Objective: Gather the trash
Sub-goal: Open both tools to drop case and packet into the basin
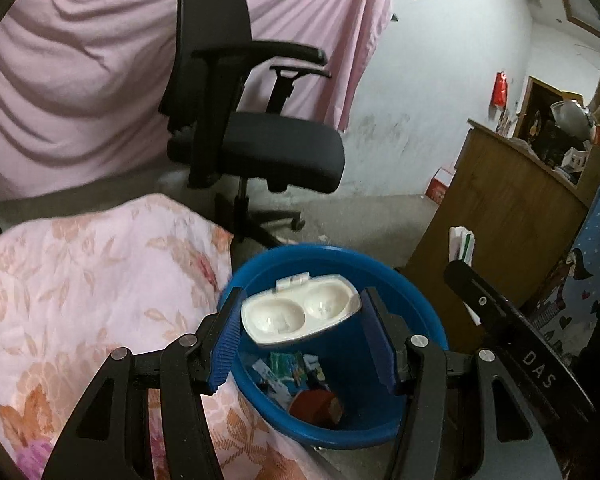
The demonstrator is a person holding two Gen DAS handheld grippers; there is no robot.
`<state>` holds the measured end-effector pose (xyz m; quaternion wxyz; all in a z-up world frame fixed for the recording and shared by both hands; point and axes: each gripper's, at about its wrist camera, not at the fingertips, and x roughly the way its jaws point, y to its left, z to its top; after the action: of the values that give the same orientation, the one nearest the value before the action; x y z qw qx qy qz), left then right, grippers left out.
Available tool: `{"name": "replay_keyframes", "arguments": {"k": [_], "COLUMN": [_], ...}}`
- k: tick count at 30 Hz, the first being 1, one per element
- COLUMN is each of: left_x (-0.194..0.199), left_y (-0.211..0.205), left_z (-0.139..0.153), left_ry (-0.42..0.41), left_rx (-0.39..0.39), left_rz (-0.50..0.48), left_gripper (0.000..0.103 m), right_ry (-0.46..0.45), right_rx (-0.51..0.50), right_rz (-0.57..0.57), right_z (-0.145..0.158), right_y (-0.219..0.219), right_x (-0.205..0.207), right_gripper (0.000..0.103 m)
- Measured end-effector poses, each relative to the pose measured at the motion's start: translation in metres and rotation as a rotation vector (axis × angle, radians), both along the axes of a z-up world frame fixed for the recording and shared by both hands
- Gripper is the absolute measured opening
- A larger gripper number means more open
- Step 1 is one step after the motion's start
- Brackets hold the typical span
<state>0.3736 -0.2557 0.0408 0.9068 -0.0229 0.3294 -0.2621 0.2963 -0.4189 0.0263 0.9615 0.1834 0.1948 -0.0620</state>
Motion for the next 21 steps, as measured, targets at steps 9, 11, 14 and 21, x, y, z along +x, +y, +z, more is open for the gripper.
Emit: {"name": "replay_keyframes", "arguments": {"k": [9, 11, 14, 21], "left_x": [-0.003, -0.005, -0.005, -0.009], "left_y": [0.011, 0.017, 0.023, 0.038], "left_z": [-0.005, -0.005, -0.002, 0.006], "left_ry": [0.010, 0.003, -0.004, -0.026], "left_rx": [-0.012, -0.023, -0.030, -0.033], "left_rz": [0.025, 0.043, 0.063, 0.097], "left_gripper": [0.058, 0.059, 0.059, 0.059], "right_ry": [0.017, 0.015, 0.009, -0.001], "right_rx": [0.005, 0.004, 0.000, -0.010], "right_rz": [0.002, 0.001, -0.002, 0.002], "right_z": [0.000, 0.000, 0.001, 0.003], "right_y": [0.000, 0.000, -0.001, 0.002], "right_x": [0.001, 0.002, 0.001, 0.000], "right_gripper": [0.055, 0.055, 0.055, 0.055]}}
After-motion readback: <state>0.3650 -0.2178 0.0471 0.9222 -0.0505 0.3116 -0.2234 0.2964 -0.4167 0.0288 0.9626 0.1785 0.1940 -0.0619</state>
